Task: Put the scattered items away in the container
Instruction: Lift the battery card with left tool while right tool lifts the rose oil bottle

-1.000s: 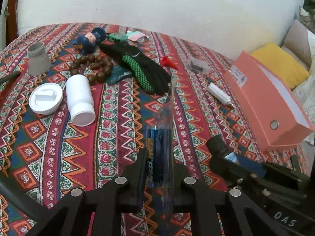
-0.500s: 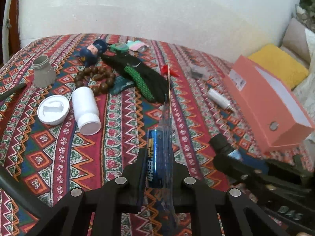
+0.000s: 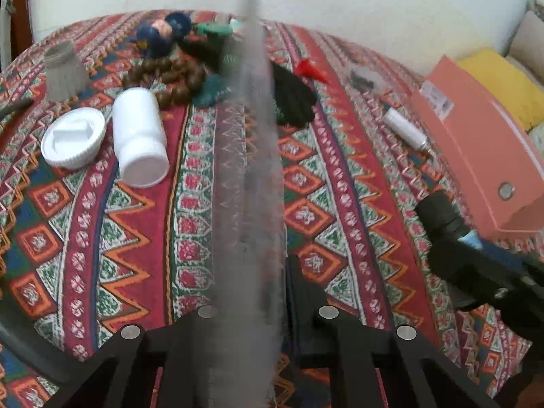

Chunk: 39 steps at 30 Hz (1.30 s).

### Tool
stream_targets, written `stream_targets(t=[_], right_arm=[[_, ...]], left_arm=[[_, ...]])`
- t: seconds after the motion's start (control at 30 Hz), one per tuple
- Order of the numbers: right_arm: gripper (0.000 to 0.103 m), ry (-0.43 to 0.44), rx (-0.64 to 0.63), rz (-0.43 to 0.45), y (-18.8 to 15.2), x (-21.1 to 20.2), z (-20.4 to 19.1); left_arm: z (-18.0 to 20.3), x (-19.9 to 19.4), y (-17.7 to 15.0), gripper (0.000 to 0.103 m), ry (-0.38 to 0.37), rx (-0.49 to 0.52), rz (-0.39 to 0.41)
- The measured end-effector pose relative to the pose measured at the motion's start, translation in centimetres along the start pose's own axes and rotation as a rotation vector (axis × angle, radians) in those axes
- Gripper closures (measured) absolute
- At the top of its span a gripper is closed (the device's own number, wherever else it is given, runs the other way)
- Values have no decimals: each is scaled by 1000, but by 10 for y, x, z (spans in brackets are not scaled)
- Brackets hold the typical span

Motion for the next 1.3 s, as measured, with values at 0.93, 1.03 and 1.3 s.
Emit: stream_targets(t=[0.93, 1.03, 1.3], right_arm=[[77, -21, -4, -26, -5, 9, 6], [77, -18, -6, -23, -5, 8, 5], [77, -18, -2, -16, -3, 5, 6]], left_arm=[[7, 9, -6, 91, 7, 30, -21], [4, 13, -9, 91, 16, 22, -30], [7, 11, -9, 91, 8, 25, -26]])
Point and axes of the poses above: each gripper's, at about its wrist camera, not at the fingertips, and x roughly the way its jaws point, z to its right, y to its top, the point moved 9 cm from there along x, roughly the way its jaws point, and after that the axes turned 12 degrees about -y, right-handed, at the moved point
